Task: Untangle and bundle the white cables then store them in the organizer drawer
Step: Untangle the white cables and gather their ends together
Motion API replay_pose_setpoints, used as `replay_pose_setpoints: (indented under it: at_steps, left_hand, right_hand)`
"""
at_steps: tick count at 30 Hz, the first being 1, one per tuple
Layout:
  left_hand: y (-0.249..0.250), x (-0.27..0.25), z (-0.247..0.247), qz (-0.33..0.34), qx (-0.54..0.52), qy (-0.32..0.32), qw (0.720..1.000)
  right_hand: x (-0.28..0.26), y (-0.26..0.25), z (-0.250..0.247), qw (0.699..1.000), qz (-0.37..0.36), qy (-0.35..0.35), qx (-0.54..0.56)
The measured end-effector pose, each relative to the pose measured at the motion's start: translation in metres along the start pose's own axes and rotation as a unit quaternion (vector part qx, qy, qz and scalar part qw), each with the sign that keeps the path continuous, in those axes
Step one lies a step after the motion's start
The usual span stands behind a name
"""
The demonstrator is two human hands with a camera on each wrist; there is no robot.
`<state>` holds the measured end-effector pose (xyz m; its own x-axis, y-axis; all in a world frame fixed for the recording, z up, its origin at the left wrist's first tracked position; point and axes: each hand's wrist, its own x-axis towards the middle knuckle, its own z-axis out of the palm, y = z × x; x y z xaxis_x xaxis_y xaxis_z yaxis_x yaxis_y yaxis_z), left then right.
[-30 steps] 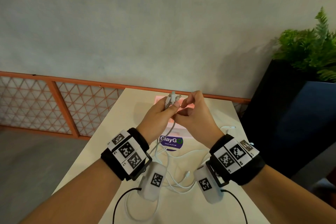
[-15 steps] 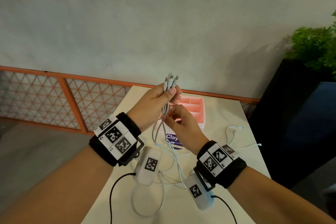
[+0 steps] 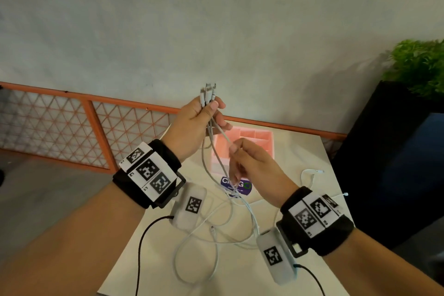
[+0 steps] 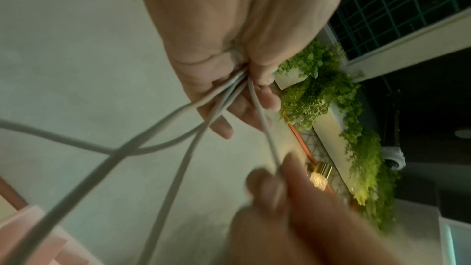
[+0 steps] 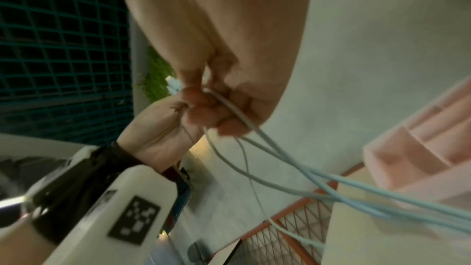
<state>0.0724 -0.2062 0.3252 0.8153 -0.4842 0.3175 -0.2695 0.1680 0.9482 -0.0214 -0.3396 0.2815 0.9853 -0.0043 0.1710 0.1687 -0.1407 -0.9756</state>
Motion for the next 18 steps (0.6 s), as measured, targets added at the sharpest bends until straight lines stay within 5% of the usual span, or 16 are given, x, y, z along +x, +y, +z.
replay_pose_setpoints:
  at_steps: [6, 10, 14, 18]
  left_hand:
    - [0.029, 0.014, -0.024, 0.038, -0.095, 0.082, 0.991]
    - [0.039, 0.019, -0.044, 0.069, -0.089, 0.129, 0.985]
    - [0.026, 0.017, -0.041, 0.062, -0.067, 0.12, 0.988]
    - [0.015, 0.016, -0.033, 0.052, -0.043, 0.115, 0.991]
  right_hand:
    - [-0.038, 0.081, -0.029, 0.959, 0.145, -0.172, -0.175]
    - [-0.073, 0.155, -0.07, 0.886, 0.286, -0.242, -0.272]
    - [-0.072, 0.157, -0.106, 0.886, 0.382, -0.092, -0.248]
    - [-0.038, 0.114, -0.142, 0.916, 0.32, 0.076, -0.231]
